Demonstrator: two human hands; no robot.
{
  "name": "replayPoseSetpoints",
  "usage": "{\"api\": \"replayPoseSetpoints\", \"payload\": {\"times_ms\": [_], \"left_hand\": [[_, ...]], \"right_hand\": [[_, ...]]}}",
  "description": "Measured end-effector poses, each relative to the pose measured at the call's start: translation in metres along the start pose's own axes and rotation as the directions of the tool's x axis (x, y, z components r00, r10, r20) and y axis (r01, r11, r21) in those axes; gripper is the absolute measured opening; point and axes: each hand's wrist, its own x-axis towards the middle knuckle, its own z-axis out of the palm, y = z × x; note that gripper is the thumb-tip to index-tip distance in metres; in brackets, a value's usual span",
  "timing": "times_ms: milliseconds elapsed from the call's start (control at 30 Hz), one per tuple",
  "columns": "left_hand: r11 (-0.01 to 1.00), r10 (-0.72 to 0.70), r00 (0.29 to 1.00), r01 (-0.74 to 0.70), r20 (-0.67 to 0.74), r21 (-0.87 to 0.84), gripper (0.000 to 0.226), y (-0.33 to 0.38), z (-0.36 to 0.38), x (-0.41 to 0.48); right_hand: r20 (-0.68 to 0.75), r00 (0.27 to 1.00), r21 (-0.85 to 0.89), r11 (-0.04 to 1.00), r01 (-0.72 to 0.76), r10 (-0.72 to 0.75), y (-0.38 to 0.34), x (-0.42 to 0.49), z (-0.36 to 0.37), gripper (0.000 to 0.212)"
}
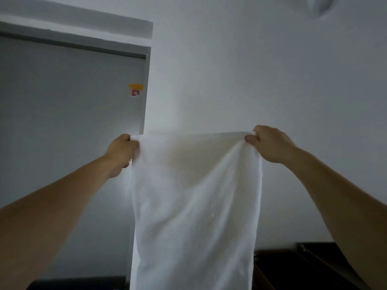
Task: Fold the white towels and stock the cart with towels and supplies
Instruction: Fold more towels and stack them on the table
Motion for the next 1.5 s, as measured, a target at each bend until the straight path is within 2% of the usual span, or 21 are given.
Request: {"api": "replayPoseSetpoints", "payload": {"times_ms": [67,133,200,300,367,433,533,600,667,767,800,867,933,967,1033,1100,1167,1233,1333,1400,1500], "left_hand": [[0.992,-0.070,0.994,0.078,0.089,-0.097,0.022,0.002,-0.003,-0.003],[0.974,-0.090,0.984,0.119,0.155,-0.191,0.022,0.005,-0.004,-0.006],[0.949,-0.098,0.982,0.140,0.161,-0.281,0.024,0.011,-0.001,-0.010],[0.940,-0.114,0.985,0.150,0.132,-0.306,0.026,0.017,0.006,-0.019],[0.937,-0.101,0.988,0.135,0.118,-0.322,0.026,0.014,0.009,-0.025],[0.915,-0.077,0.993,0.108,0.095,-0.388,0.025,0.010,0.013,-0.030],[0.860,-0.052,0.995,0.090,0.089,-0.502,0.029,0.009,0.017,-0.035],[0.871,0.018,0.989,0.057,0.146,-0.488,0.027,0.005,0.014,-0.038],[0.913,0.059,0.979,0.027,0.197,-0.408,0.009,-0.005,0.010,-0.035],[0.947,0.000,0.990,0.045,0.141,-0.319,0.012,-0.019,0.005,-0.029],[0.950,0.002,0.994,0.032,0.109,-0.311,0.014,-0.020,0.005,-0.028],[0.943,0.046,0.999,-0.036,0.023,-0.331,0.020,-0.017,0.009,-0.026],[0.931,0.103,0.991,-0.127,-0.086,-0.342,0.024,-0.008,0.014,-0.024],[0.939,0.123,0.986,-0.153,-0.116,-0.309,0.024,-0.004,0.016,-0.024],[0.964,0.082,0.995,-0.093,-0.056,-0.250,0.023,-0.008,0.017,-0.024],[0.982,0.040,0.998,-0.030,0.053,-0.186,0.024,-0.025,0.015,-0.025],[0.989,0.070,0.997,-0.068,0.014,-0.133,0.024,-0.040,0.015,-0.028],[0.985,0.104,0.993,-0.110,-0.057,-0.136,0.023,-0.040,0.015,-0.031],[0.978,0.113,0.994,-0.113,-0.013,-0.174,0.034,-0.031,0.018,-0.035],[0.976,0.140,0.990,-0.138,0.000,-0.171,0.031,-0.031,0.019,-0.038],[0.978,0.131,0.990,-0.136,-0.042,-0.161,0.027,-0.035,0.031,-0.043]], "right_hand": [[0.047,0.999,-0.020,1.000,-0.016,0.017,0.002,-0.005,-0.003,0.037],[-0.016,0.999,0.037,0.998,-0.049,0.050,0.004,-0.011,-0.007,0.034],[0.008,0.992,0.206,0.971,-0.123,0.124,0.001,-0.017,-0.009,0.029],[0.183,0.964,0.436,0.864,-0.254,0.191,-0.003,-0.026,-0.008,0.023],[0.155,0.966,0.491,0.833,-0.257,0.207,-0.003,-0.029,-0.009,0.024],[0.087,0.969,0.500,0.831,-0.245,0.233,-0.002,-0.033,-0.005,0.026],[0.062,0.963,0.515,0.818,-0.256,0.262,0.002,-0.039,0.006,0.031],[0.053,0.956,0.529,0.804,-0.271,0.287,0.007,-0.041,0.010,0.032],[0.041,0.954,0.546,0.793,-0.271,0.297,0.010,-0.043,0.014,0.030],[0.107,0.945,0.584,0.750,-0.311,0.309,0.014,-0.045,0.018,0.050],[0.123,0.946,0.573,0.757,-0.315,0.300,0.014,-0.045,0.017,0.051],[0.042,0.953,0.579,0.770,-0.267,0.299,0.012,-0.043,0.014,0.026],[-0.147,0.918,0.640,0.743,-0.195,0.368,0.007,-0.038,0.016,0.034],[-0.189,0.894,0.683,0.708,-0.177,0.405,0.002,-0.038,0.018,0.032],[-0.102,0.901,0.730,0.647,-0.221,0.422,-0.005,-0.045,0.029,0.027],[0.042,0.918,0.693,0.650,-0.310,0.393,-0.002,-0.055,0.041,0.025],[0.031,0.920,0.730,0.620,-0.287,0.390,0.000,-0.059,0.044,0.023],[-0.049,0.902,0.778,0.583,-0.235,0.429,0.002,-0.060,0.045,0.022],[-0.164,0.885,0.694,0.688,-0.210,0.436,0.010,-0.062,0.053,0.022],[-0.231,0.886,0.630,0.756,-0.179,0.401,0.017,-0.066,0.055,0.023],[-0.304,0.873,0.609,0.782,-0.130,0.382,0.019,-0.070,0.058,0.024]]}}
